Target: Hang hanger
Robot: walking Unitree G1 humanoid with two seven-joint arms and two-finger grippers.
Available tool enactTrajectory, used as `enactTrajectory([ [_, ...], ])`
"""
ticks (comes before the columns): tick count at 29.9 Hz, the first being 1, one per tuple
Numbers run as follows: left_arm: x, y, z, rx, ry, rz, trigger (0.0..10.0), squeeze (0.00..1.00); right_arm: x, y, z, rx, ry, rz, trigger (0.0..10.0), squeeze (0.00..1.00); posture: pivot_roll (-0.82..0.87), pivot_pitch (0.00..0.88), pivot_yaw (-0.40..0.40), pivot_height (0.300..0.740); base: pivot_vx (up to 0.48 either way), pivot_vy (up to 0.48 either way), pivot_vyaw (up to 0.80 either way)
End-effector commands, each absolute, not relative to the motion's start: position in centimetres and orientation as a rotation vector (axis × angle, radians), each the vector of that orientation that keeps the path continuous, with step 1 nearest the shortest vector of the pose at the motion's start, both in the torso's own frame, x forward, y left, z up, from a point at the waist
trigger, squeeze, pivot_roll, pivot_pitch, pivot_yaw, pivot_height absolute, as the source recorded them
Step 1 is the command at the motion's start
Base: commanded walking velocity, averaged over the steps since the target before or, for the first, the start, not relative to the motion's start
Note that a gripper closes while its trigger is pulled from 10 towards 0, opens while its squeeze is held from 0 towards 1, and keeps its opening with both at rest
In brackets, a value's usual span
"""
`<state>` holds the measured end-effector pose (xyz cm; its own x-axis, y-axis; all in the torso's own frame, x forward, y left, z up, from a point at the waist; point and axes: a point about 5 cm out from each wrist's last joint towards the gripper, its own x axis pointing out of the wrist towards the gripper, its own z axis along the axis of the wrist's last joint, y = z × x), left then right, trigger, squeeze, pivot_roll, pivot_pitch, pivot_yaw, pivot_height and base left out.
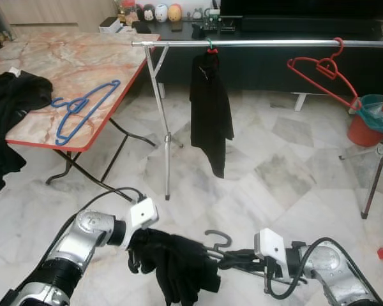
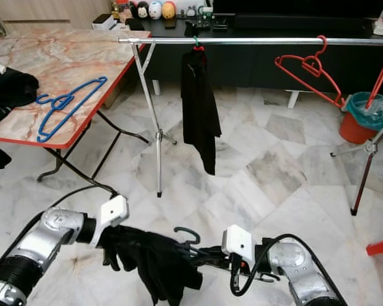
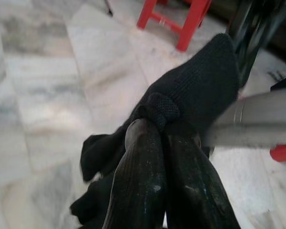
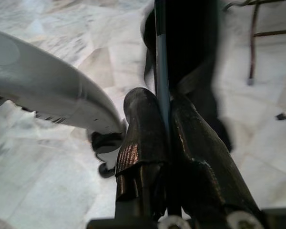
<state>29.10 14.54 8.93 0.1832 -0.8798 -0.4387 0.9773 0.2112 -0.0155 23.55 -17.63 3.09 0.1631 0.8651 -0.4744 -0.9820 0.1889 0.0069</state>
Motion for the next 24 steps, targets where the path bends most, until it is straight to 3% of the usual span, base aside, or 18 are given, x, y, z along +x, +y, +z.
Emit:
enactTrajectory([
  [1,29.2,14.3,9.7,0.327,0.351,-1.359,0.0,0.0,23.1,-17.4,2.7,-0.341,0.434,1.375,0.0,0.0,0.02,0.063,0.062,0.74,0.0,0.0,0.0],
  [2,28.8,14.2,9.1,0.361,0.369,-1.374,1.8,0.0,23.2,-17.4,2.7,-0.34,0.431,1.373,0.0,0.0,0.02,0.063,0.063,0.74,0.0,0.0,0.0],
  [3,28.6,14.2,8.7,0.367,0.386,-1.381,6.6,0.0,23.3,-17.3,2.8,-0.34,0.429,1.372,0.0,0.0,0.02,0.064,0.063,0.74,0.0,0.0,0.0],
  [5,28.5,14.2,8.6,0.364,0.395,-1.383,6.6,0.0,23.3,-17.3,2.8,-0.34,0.427,1.372,0.0,0.0,0.02,0.064,0.063,0.74,0.0,0.0,0.0],
  [6,28.5,14.1,8.5,0.35,0.401,-1.381,9.5,0.0,23.3,-17.3,2.8,-0.339,0.425,1.37,0.0,0.0,0.02,0.064,0.063,0.74,0.0,0.0,0.0],
  [9,28.4,14.0,8.5,0.328,0.402,-1.374,9.5,0.0,23.4,-17.4,2.9,-0.339,0.422,1.369,0.0,0.0,0.02,0.065,0.062,0.74,0.0,0.0,0.0],
  [10,28.4,14.0,8.5,0.323,0.399,-1.369,8.9,0.21,23.4,-17.4,2.9,-0.34,0.423,1.368,0.0,0.0,0.02,0.065,0.061,0.74,0.0,0.0,0.0],
  [11,28.4,14.0,8.5,0.32,0.397,-1.362,5.8,0.39,23.4,-17.4,2.9,-0.341,0.424,1.367,0.0,0.0,0.02,0.065,0.06,0.74,0.0,0.0,0.0],
  [12,28.4,14.0,8.5,0.32,0.396,-1.356,5.5,0.35,23.4,-17.5,2.9,-0.342,0.424,1.366,0.0,0.0,0.02,0.065,0.06,0.74,0.0,0.0,0.0],
  [15,28.5,14.1,8.5,0.329,0.395,-1.344,6.6,0.18,23.4,-17.5,2.8,-0.345,0.426,1.362,0.0,0.0,0.02,0.065,0.06,0.74,0.0,0.0,0.0],
  [16,28.5,14.2,8.5,0.329,0.395,-1.343,8.4,0.06,23.4,-17.6,2.8,-0.345,0.426,1.362,0.0,0.0,0.02,0.065,0.06,0.74,0.0,0.0,0.0],
  [17,28.5,14.2,8.6,0.328,0.396,-1.345,8.4,0.06,23.4,-17.5,2.9,-0.344,0.425,1.361,0.0,0.0,0.02,0.065,0.06,0.74,0.0,0.0,0.0],
  [18,28.5,14.2,8.6,0.327,0.397,-1.346,10.0,0.0,23.4,-17.5,2.9,-0.343,0.425,1.361,0.0,0.0,0.02,0.067,0.06,0.74,0.0,0.0,0.0],
  [23,28.5,14.3,8.8,0.318,0.398,-1.351,10.0,0.0,23.4,-17.4,2.8,-0.341,0.422,1.36,0.0,0.0,0.02,0.065,0.06,0.74,0.0,0.0,0.0],
  [24,28.5,14.3,8.8,0.316,0.401,-1.353,4.5,0.0,23.5,-17.4,2.8,-0.341,0.422,1.359,0.0,0.0,0.02,0.065,0.061,0.74,0.0,0.0,0.0],
])
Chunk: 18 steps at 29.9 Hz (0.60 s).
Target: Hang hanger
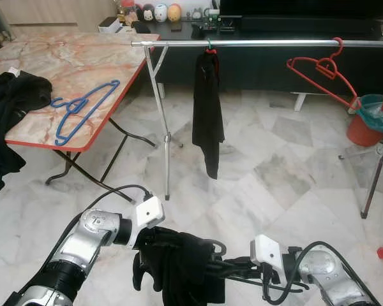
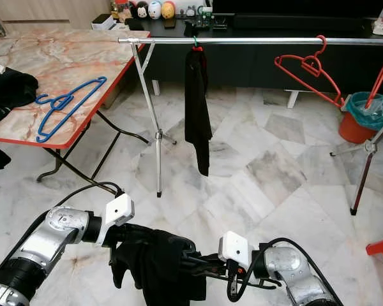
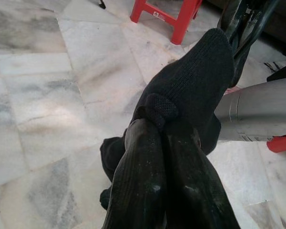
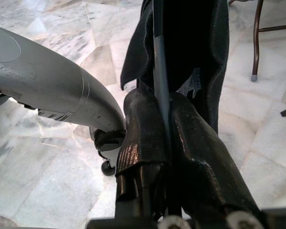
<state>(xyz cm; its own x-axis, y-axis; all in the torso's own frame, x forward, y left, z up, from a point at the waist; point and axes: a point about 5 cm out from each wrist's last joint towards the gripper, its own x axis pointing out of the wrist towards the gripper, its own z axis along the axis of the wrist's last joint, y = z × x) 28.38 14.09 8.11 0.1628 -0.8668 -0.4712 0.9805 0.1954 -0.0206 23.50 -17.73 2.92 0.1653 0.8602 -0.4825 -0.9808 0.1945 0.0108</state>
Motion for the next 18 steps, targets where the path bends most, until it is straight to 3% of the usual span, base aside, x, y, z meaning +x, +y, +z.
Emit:
enactTrajectory([
  [1,28.5,14.3,8.8,0.316,0.402,-1.353,4.5,0.0,23.5,-17.4,2.8,-0.341,0.422,1.359,0.0,0.0,0.02,0.065,0.061,0.74,0.0,0.0,0.0],
  [2,28.5,14.3,8.8,0.316,0.402,-1.353,4.5,0.0,23.5,-17.4,2.8,-0.341,0.422,1.359,0.0,0.0,0.02,0.065,0.061,0.74,0.0,0.0,0.0],
  [3,28.4,14.2,8.8,0.302,0.401,-1.357,0.0,0.0,23.5,-17.4,2.9,-0.341,0.421,1.358,0.0,0.0,0.02,0.065,0.061,0.74,0.0,0.0,0.0],
  [10,28.7,14.4,9.3,0.264,0.384,-1.339,0.0,0.0,23.5,-17.9,2.5,-0.37,0.432,1.322,0.0,0.0,0.02,0.065,0.06,0.74,0.0,0.0,0.0],
  [18,28.3,15.4,9.5,0.28,0.407,-1.354,0.0,0.0,23.8,-20.3,0.8,-0.481,0.505,1.096,0.0,0.0,0.02,0.065,0.06,0.74,0.0,0.0,0.0],
])
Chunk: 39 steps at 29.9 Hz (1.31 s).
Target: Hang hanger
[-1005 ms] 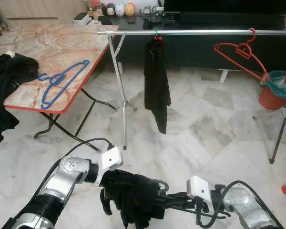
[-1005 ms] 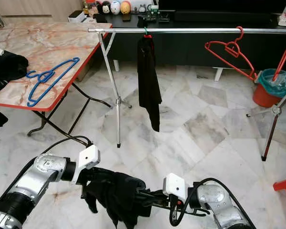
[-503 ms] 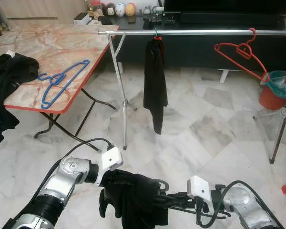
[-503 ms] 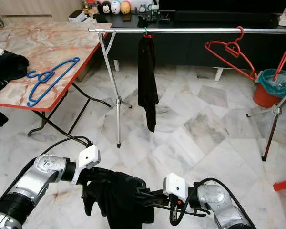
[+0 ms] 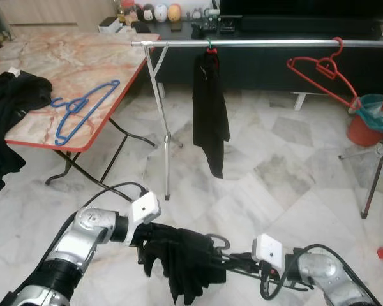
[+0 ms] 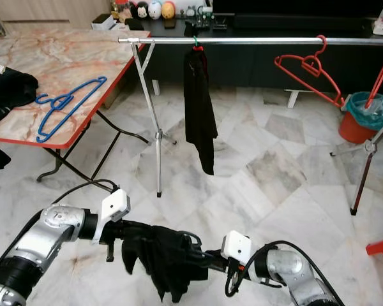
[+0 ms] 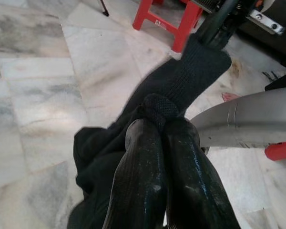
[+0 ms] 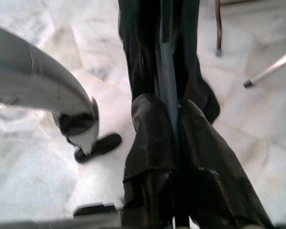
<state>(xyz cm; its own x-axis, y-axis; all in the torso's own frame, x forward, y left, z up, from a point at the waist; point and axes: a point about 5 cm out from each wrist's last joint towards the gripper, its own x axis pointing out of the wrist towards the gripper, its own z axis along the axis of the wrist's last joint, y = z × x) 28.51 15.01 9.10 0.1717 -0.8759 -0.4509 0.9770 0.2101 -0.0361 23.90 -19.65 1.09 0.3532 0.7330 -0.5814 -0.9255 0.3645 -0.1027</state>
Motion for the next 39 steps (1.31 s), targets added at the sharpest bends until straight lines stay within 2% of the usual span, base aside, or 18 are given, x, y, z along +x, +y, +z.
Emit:
enactTrajectory([
  [1,28.2,15.5,9.5,0.285,0.419,-1.362,0.0,0.0,23.7,-20.7,0.7,-0.483,0.511,1.07,0.0,0.0,0.02,0.065,0.06,0.74,0.0,0.0,0.0],
  [5,27.9,15.8,9.2,0.31,0.447,-1.374,0.0,0.0,23.7,-21.2,0.8,-0.475,0.505,1.035,0.0,0.0,0.02,0.068,0.06,0.74,0.0,0.0,0.0],
  [8,28.1,15.9,8.3,0.373,0.466,-1.333,0.0,0.0,23.9,-21.5,1.7,-0.411,0.458,1.045,0.0,0.0,0.01,0.067,0.062,0.74,0.0,0.0,0.0],
  [17,28.3,16.3,5.7,0.421,0.527,-1.204,0.0,0.0,24.0,-22.4,2.6,-0.401,0.422,1.038,0.0,0.0,0.01,0.063,0.061,0.74,0.0,0.0,0.0],
  [21,28.6,17.5,4.1,0.443,0.561,-1.037,0.0,0.0,23.4,-22.4,3.0,-0.365,0.418,1.084,0.0,0.0,0.0,0.063,0.061,0.74,0.0,0.0,0.0],
  [23,28.7,17.7,3.8,0.436,0.56,-1.005,0.0,0.0,23.3,-22.5,3.0,-0.36,0.421,1.09,0.0,0.0,0.0,0.063,0.06,0.74,0.0,0.0,0.0],
  [25,29.3,18.7,3.4,0.378,0.539,-0.855,0.0,0.0,22.8,-22.9,2.8,-0.359,0.445,1.098,0.0,0.0,0.0,0.059,0.059,0.74,0.0,0.0,0.0],
  [28,29.5,19.0,3.5,0.355,0.518,-0.812,0.0,0.0,22.6,-23.0,2.7,-0.362,0.455,1.1,0.0,0.0,0.0,0.055,0.059,0.74,0.0,0.0,0.0],
  [31,30.4,20.2,4.0,0.265,0.478,-0.657,0.0,0.0,22.0,-23.9,2.2,-0.401,0.508,1.088,0.0,0.0,0.0,0.053,0.058,0.74,0.0,0.0,0.0],
  [33,30.5,20.4,4.1,0.252,0.47,-0.63,0.0,0.0,21.9,-24.0,2.2,-0.399,0.517,1.081,0.0,0.0,0.0,0.053,0.058,0.74,0.0,0.0,0.0],
  [37,31.2,21.0,4.8,0.153,0.409,-0.556,0.0,0.0,20.6,-25.0,0.9,-0.512,0.625,1.094,0.0,0.0,0.0,0.048,0.055,0.74,0.0,0.0,0.0],
  [39,31.1,21.0,4.6,0.171,0.414,-0.564,0.0,0.0,20.7,-25.3,0.5,-0.545,0.633,1.043,0.0,0.0,0.0,0.048,0.058,0.74,0.0,0.0,0.0],
])
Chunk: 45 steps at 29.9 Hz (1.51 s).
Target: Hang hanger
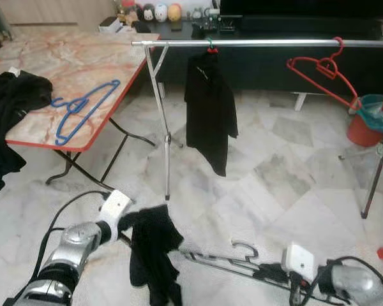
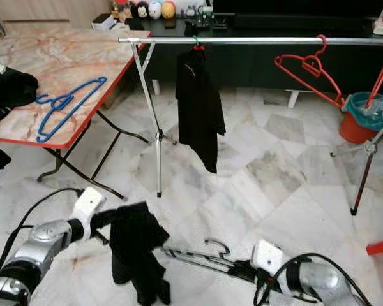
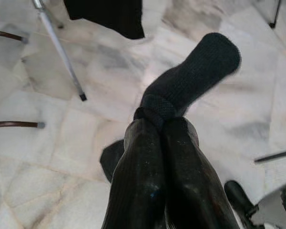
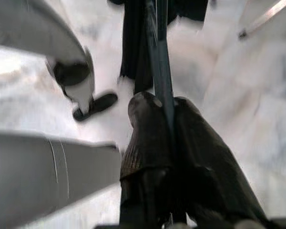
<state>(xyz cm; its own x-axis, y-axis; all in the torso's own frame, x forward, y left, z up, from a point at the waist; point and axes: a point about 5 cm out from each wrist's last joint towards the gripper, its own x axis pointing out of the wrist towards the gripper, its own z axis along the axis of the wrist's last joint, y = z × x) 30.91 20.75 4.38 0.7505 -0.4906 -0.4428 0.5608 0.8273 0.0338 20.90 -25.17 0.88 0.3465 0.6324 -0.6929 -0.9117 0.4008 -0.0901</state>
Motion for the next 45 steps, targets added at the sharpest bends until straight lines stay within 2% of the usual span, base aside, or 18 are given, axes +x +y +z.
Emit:
enactTrajectory([
  [1,31.0,21.0,4.5,0.181,0.419,-0.568,0.0,0.0,20.8,-25.2,0.5,-0.551,0.628,1.028,0.0,0.0,0.0,0.048,0.058,0.74,0.0,0.0,0.0],
  [6,30.5,21.2,3.6,0.25,0.457,-0.553,0.0,0.0,22.2,-25.8,0.5,-0.622,0.585,0.831,0.0,0.0,0.0,0.049,0.058,0.74,0.0,0.0,0.0],
  [7,30.4,21.3,3.2,0.276,0.477,-0.53,1.8,0.0,22.9,-26.1,0.6,-0.62,0.558,0.731,6.1,0.0,0.0,0.049,0.058,0.74,0.0,0.0,0.0],
  [8,30.2,21.4,2.7,0.285,0.499,-0.491,7.0,0.0,23.6,-26.5,0.8,-0.598,0.522,0.591,10.0,0.0,0.0,0.05,0.058,0.74,0.0,0.0,0.0],
  [9,30.0,21.5,2.3,0.284,0.518,-0.45,10.0,0.0,24.2,-26.9,0.9,-0.556,0.493,0.454,10.0,0.0,-0.01,0.049,0.058,0.74,0.0,0.0,0.0],
  [11,29.9,21.6,1.8,0.274,0.528,-0.388,10.0,0.0,24.6,-27.4,0.8,-0.457,0.463,0.261,10.0,0.0,-0.01,0.05,0.062,0.74,0.0,0.0,0.0],
  [14,29.8,22.0,1.6,0.214,0.528,-0.285,10.0,0.0,24.4,-27.1,0.1,-0.343,0.45,0.145,10.0,0.0,0.0,0.05,0.064,0.74,0.0,0.0,0.0],
  [15,29.7,22.8,1.4,0.156,0.523,-0.157,10.0,0.0,23.9,-26.9,-0.8,-0.241,0.459,0.019,10.0,0.0,-0.01,0.05,0.066,0.74,0.0,0.0,0.0],
  [21,28.5,25.5,0.7,0.062,0.537,0.118,10.0,0.0,22.2,-26.4,-3.0,-0.057,0.52,-0.24,10.0,0.0,-0.01,0.048,0.071,0.74,0.0,0.0,0.0],
  [23,28.5,25.5,0.7,0.062,0.537,0.118,10.0,0.0,22.2,-26.4,-3.0,-0.057,0.52,-0.24,10.0,0.0,-0.01,0.048,0.071,0.74,0.0,0.0,0.0],
  [24,27.9,26.6,0.6,0.09,0.545,0.176,10.0,0.0,21.7,-26.2,-3.5,-0.032,0.536,-0.269,10.0,0.0,0.0,0.049,0.071,0.74,0.0,0.0,0.0],
  [25,26.4,29.4,0.5,0.184,0.577,0.298,10.0,0.0,20.9,-25.6,-4.3,-0.017,0.568,-0.279,10.0,0.0,0.0,0.051,0.074,0.74,0.0,0.0,0.0],
  [28,24.2,33.3,1.1,0.291,0.584,0.472,10.0,0.0,20.2,-25.4,-4.8,0.003,0.589,-0.305,10.0,0.0,0.01,0.053,0.077,0.74,0.0,0.0,0.0],
  [29,24.2,33.3,1.1,0.291,0.584,0.472,10.0,0.0,20.2,-25.4,-4.8,0.003,0.589,-0.305,10.0,0.0,0.01,0.053,0.077,0.74,0.0,0.0,0.0],
  [34,19.9,39.4,2.9,0.484,0.61,0.777,10.0,0.0,20.2,-25.6,-4.7,0.01,0.576,-0.335,10.0,0.0,0.02,0.051,0.087,0.74,0.0,0.0,0.0],
  [39,18.6,39.7,2.2,0.59,0.68,0.734,10.0,0.0,20.5,-25.6,-4.5,0.002,0.569,-0.331,10.0,0.0,0.02,0.047,0.089,0.74,0.0,0.0,0.0],
  [43,18.6,36.4,-0.9,0.607,0.809,0.482,10.0,0.0,20.8,-25.5,-4.4,-0.006,0.569,-0.332,10.0,0.0,0.02,0.036,0.084,0.74,0.0,0.0,0.0],
  [45,18.2,35.0,-2.2,0.576,0.853,0.44,10.0,0.0,20.8,-25.5,-4.5,-0.008,0.572,-0.336,10.0,0.0,0.02,0.031,0.082,0.74,0.0,0.0,0.0],
])
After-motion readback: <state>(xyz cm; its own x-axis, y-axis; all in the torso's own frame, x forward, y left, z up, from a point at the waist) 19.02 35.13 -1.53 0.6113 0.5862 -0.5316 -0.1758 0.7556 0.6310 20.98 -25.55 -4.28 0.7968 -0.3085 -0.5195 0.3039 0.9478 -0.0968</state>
